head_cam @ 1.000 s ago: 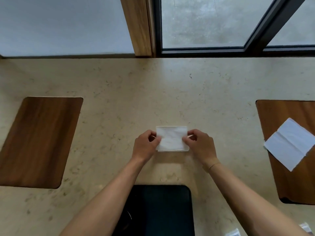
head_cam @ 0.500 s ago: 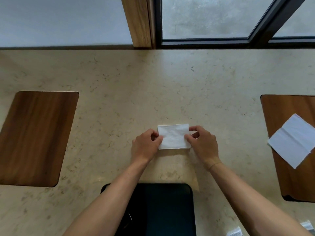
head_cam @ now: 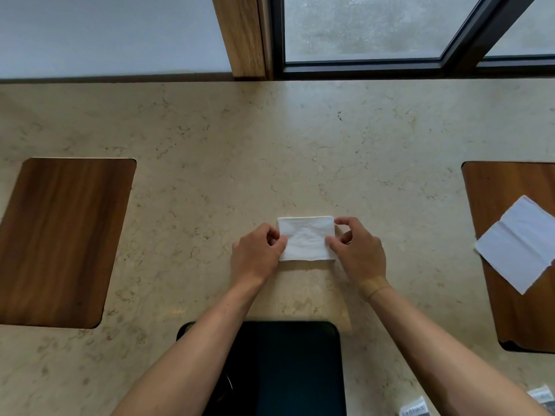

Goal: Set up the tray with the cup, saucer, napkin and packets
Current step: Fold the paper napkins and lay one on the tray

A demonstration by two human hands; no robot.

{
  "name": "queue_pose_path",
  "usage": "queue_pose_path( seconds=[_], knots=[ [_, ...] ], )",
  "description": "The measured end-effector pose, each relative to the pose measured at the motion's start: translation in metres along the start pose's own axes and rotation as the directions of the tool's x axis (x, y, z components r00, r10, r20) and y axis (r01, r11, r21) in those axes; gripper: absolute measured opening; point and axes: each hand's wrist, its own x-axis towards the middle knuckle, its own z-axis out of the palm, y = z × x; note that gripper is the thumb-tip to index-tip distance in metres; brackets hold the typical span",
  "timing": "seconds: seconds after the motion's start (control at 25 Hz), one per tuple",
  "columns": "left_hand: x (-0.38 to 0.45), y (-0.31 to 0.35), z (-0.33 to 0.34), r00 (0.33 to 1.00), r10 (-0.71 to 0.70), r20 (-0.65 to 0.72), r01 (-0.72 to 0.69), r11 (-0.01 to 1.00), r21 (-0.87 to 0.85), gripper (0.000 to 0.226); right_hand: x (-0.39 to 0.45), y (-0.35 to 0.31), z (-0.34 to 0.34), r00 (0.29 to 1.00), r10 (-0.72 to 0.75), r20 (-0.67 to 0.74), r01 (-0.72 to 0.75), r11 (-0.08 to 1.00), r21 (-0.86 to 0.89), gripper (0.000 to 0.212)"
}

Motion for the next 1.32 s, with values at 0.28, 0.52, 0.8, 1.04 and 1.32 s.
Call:
queue_pose_path(
  seconds=[0.28,0.52,0.8,1.04,1.32],
  knots=[
    [-0.001,0.001,0.0,1.0,0.009,-0.025,-0.009,1.0,0.003,0.012,0.0,0.0,0.002,1.0,-0.022,-0.002,0.022,0.999,-0.049,0.038],
    [-0.005,0.002,-0.007,0.998,0.039,-0.054,-0.042,0.998,-0.05,0.011,-0.008,-0.002,-0.008,0.997,-0.06,-0.056,0.056,0.995,-0.078,0.039],
    [-0.02,0.022,-0.017,0.965,0.256,-0.05,-0.261,0.958,-0.121,0.011,-0.037,0.001,-0.039,0.994,-0.054,-0.099,0.044,0.994,-0.099,0.037],
    [-0.034,0.061,-0.009,0.916,0.4,0.033,-0.389,0.905,-0.172,0.011,-0.069,0.02,-0.082,0.982,-0.006,-0.187,-0.008,0.997,-0.074,0.035],
    [-0.049,0.14,0.045,0.827,0.551,0.112,-0.53,0.831,-0.171,0.016,-0.082,0.082,-0.156,0.948,0.04,-0.317,-0.063,0.996,-0.06,0.033]
  ],
)
